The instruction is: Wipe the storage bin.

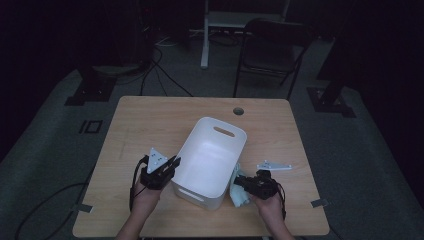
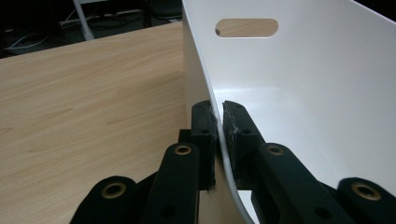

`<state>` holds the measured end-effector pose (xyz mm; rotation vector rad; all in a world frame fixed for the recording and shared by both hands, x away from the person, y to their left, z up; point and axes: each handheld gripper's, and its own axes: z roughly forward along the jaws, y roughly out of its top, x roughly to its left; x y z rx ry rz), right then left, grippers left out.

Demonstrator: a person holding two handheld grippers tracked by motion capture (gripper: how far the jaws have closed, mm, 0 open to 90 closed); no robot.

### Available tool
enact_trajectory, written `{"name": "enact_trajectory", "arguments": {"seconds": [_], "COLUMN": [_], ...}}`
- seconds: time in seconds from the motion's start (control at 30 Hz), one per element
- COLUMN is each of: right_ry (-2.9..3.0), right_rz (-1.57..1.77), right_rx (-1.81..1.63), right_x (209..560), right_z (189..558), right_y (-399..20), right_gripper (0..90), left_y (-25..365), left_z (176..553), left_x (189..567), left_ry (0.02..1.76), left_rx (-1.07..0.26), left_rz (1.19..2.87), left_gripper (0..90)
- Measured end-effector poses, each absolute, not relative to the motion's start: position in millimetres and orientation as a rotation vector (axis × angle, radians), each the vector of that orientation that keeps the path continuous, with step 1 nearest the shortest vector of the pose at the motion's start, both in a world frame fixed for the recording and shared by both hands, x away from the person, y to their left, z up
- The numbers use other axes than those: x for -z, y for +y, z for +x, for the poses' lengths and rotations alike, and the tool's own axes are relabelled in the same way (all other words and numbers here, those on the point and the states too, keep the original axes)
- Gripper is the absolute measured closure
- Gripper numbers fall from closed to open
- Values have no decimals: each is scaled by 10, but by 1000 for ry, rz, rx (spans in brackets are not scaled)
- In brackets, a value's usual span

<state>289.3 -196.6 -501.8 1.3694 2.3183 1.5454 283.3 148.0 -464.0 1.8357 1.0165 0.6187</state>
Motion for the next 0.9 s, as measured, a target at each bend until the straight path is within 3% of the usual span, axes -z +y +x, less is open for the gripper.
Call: {"name": "enact_trajectory", "arguments": {"seconds": [0.37, 0.57, 0.9], "right_ry": [2436, 2437, 2327], "right_rz": [1518, 1515, 1315], "right_rx": [-1323, -1321, -1789], "right_x": [5541, 5414, 4799], "right_z": [3133, 3041, 2599], "right_y": [-1917, -1896, -1979], "right_gripper": [832, 834, 832], "left_y": [1472, 1448, 1436], "left_z": [2826, 2819, 2815], "left_x": [4643, 4634, 4629], "left_ry": [1025, 1038, 1042], "left_rx": [-629, -661, -681], "left_rz": [1831, 1840, 1851], "left_gripper": [830, 836, 835]}}
